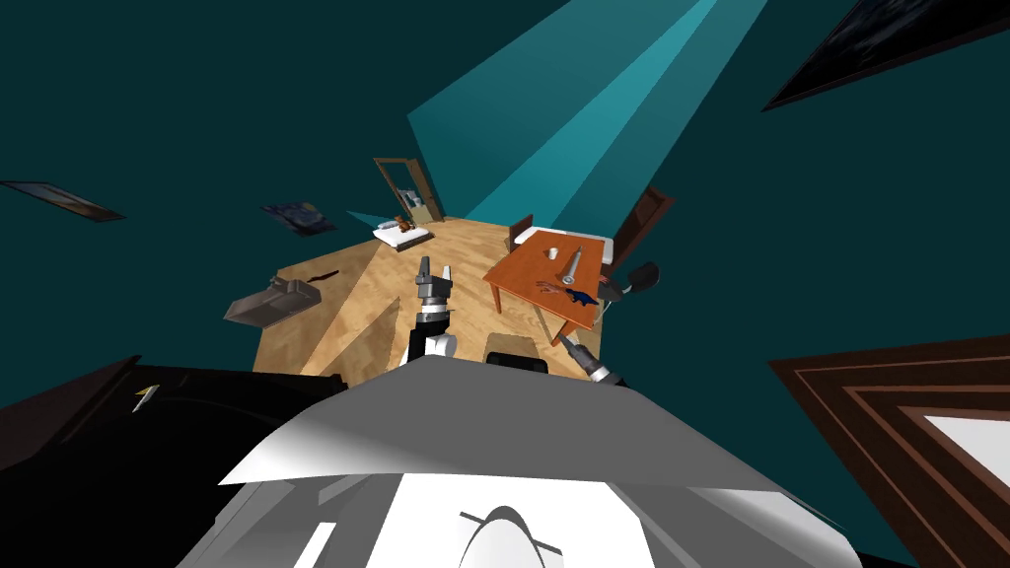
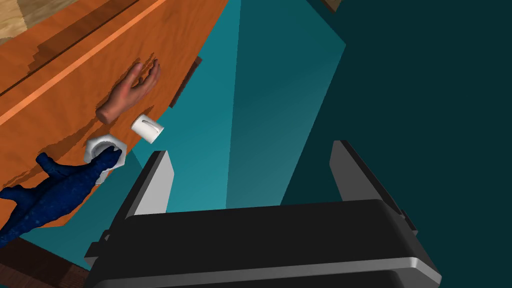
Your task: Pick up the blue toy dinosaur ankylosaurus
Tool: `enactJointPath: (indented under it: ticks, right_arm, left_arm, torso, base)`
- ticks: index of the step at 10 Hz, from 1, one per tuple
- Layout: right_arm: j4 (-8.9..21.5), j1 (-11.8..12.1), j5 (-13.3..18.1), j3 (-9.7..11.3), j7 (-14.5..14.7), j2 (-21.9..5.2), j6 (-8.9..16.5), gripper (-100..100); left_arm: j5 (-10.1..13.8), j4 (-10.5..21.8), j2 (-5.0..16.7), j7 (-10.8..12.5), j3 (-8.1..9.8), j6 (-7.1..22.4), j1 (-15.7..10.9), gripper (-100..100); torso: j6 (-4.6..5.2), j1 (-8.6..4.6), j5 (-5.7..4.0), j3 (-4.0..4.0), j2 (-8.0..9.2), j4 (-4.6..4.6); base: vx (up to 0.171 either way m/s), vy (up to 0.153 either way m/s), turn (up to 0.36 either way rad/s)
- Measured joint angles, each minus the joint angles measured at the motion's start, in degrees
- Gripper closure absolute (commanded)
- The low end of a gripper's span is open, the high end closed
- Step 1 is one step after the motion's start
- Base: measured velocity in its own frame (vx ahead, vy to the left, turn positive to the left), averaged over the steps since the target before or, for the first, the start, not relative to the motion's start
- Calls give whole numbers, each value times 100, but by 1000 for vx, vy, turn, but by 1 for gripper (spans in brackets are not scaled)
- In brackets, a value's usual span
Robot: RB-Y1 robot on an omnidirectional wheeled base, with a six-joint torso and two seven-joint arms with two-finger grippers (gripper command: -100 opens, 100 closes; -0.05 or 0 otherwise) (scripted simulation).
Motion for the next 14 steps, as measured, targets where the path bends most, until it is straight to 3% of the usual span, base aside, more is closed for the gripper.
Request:
enactJointPath:
  ticks: [2,4,5,7,9,11,13,14]
  right_arm:
    - [209,6,156,141,62,-328,-4,-100]
    - [462,-48,180,168,81,-355,-44,-100]
    - [567,-59,262,241,111,-533,-70,-100]
    - [877,-113,343,320,181,-601,-118,-100]
    - [1263,-212,484,457,240,-861,-183,-100]
    - [1448,-213,656,612,349,-1110,-159,-100]
    - [1962,-385,756,721,390,-1276,-321,-100]
    - [2029,-342,804,761,397,-1416,-281,-100]
  left_arm:
    - [0,0,0,0,0,0,0,0]
    - [0,0,0,0,0,0,0,0]
    - [0,0,0,0,0,0,-1,0]
    - [0,0,0,0,0,0,0,0]
    - [0,0,0,0,0,0,0,0]
    - [0,0,0,0,0,0,0,0]
    - [0,0,0,0,0,0,0,0]
    - [0,0,0,0,0,0,1,0]
  torso:
    - [1,-1,0,-1,-2,-1]
    - [1,-9,-2,-1,-2,0]
    - [-4,-4,-1,-2,-4,0]
    - [2,-6,-2,-2,-3,-1]
    - [1,-3,-1,-3,-6,-1]
    - [1,2,0,-5,-9,-2]
    - [-4,-2,-1,-5,-9,-1]
    - [2,-2,0,-5,-8,-2]
  base:
    - [1,18,29]
    - [1,13,99]
    - [6,22,113]
    - [5,19,91]
    - [15,36,167]
    - [11,23,48]
    - [17,27,160]
    - [8,8,1]
